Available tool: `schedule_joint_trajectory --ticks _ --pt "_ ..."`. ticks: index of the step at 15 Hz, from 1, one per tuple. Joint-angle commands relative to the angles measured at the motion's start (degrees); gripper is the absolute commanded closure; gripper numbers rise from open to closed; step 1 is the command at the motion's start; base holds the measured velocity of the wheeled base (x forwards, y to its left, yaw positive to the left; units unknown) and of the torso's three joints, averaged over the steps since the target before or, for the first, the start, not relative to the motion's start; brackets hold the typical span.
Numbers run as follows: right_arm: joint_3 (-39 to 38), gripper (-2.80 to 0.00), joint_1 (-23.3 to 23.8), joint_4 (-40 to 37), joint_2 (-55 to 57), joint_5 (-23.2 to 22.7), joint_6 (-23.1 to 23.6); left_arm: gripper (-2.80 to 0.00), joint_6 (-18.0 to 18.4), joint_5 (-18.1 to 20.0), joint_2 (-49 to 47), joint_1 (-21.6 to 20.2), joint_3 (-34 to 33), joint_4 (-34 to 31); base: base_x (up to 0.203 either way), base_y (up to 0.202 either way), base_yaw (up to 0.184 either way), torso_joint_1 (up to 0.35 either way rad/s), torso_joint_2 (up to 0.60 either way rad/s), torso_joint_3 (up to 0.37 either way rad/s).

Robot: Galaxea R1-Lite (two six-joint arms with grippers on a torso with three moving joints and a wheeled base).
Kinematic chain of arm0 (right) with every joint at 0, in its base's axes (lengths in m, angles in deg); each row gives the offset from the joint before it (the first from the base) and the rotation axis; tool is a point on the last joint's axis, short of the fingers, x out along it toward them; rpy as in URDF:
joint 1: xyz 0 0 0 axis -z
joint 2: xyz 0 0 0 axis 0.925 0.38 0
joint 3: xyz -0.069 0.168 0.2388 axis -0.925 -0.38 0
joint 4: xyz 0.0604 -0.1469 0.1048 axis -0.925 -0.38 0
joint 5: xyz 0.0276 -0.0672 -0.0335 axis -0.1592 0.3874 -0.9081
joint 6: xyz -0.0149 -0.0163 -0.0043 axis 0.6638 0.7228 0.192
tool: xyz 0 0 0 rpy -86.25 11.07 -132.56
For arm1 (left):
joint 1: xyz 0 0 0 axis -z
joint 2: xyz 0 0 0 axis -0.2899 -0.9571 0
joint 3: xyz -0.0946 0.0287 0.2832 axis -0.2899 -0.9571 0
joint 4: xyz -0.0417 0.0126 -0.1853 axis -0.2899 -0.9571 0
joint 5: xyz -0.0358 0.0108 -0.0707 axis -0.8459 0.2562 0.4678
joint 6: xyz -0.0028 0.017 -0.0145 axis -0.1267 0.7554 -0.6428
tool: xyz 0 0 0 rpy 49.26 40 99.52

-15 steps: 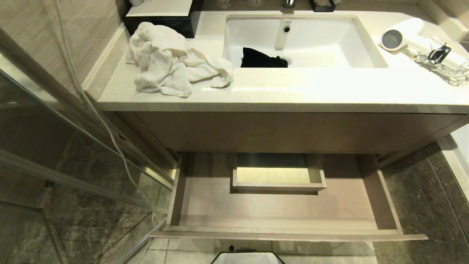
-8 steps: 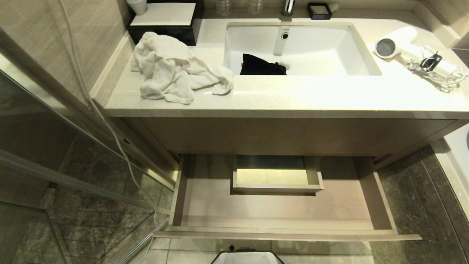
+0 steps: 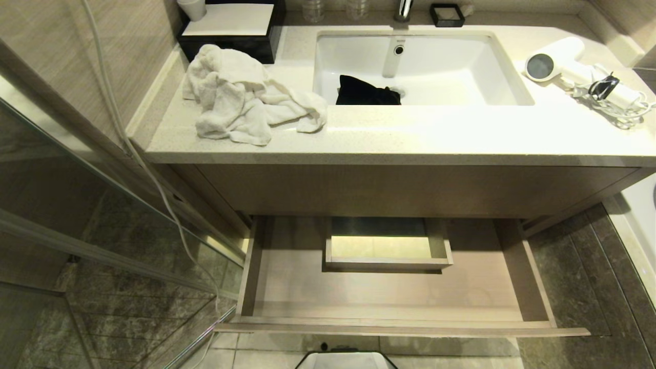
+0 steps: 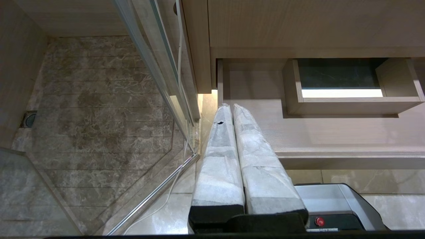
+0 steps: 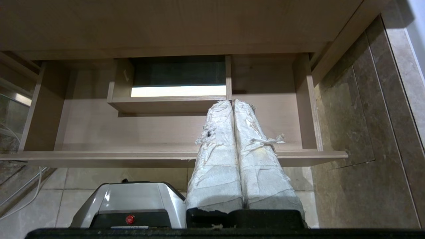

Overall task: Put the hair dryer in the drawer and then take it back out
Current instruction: Pick up the hairdryer

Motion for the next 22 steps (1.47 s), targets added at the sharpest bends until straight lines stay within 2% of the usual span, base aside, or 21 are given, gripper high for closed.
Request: schedule_joint_trajectory --ticks 1,22 --pt "-0.08 0.0 0.0 0.04 -0.01 0.02 0.01 0.0 0.0 -0.02 0.0 0.0 -0.04 0.01 0.0 0.0 0.0 0.0 0.0 0.0" --pt "-0.07 0.0 0.0 0.04 -0.01 -0.41 0.62 0.0 0.0 -0.02 0.02 0.0 -0.09 0.01 0.0 0.0 0.0 0.0 0.0 0.0"
